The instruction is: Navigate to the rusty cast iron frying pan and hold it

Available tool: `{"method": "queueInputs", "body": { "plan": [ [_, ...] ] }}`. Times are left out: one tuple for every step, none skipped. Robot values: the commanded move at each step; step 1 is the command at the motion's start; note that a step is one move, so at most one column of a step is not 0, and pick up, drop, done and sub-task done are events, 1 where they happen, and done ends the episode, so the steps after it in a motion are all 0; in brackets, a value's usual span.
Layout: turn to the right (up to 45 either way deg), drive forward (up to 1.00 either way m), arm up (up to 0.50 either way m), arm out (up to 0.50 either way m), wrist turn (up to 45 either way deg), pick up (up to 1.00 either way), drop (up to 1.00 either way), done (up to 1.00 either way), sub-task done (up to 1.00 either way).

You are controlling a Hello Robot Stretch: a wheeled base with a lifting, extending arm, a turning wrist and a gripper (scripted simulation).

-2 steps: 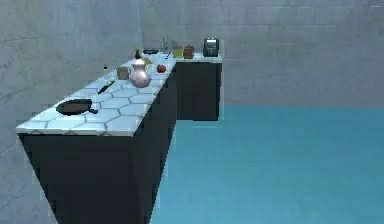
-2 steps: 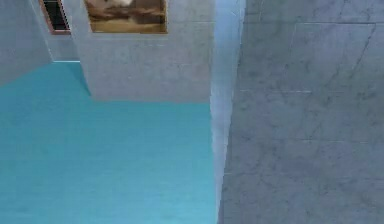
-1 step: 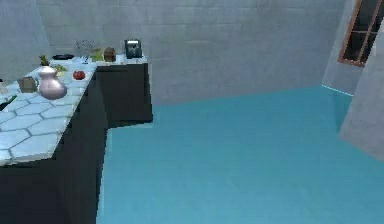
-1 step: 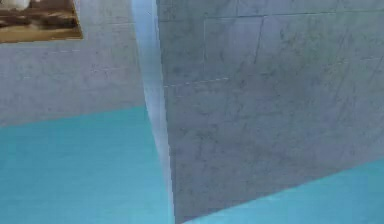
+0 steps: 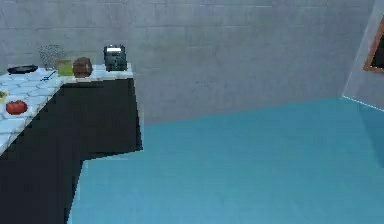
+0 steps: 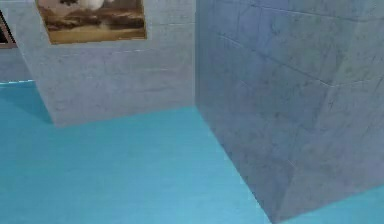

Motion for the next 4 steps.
{"method": "queueInputs", "body": {
  "plan": [
    [-45.0,0.0,0.0,0.0,0.0,0.0,0.0,0.0,0.0],
    [-45.0,0.0,0.0,0.0,0.0,0.0,0.0,0.0,0.0],
    [-45.0,0.0,0.0,0.0,0.0,0.0,0.0,0.0,0.0],
    [-33.0,0.0,0.0,0.0,0.0,0.0,0.0,0.0,0.0]
  ]
}}
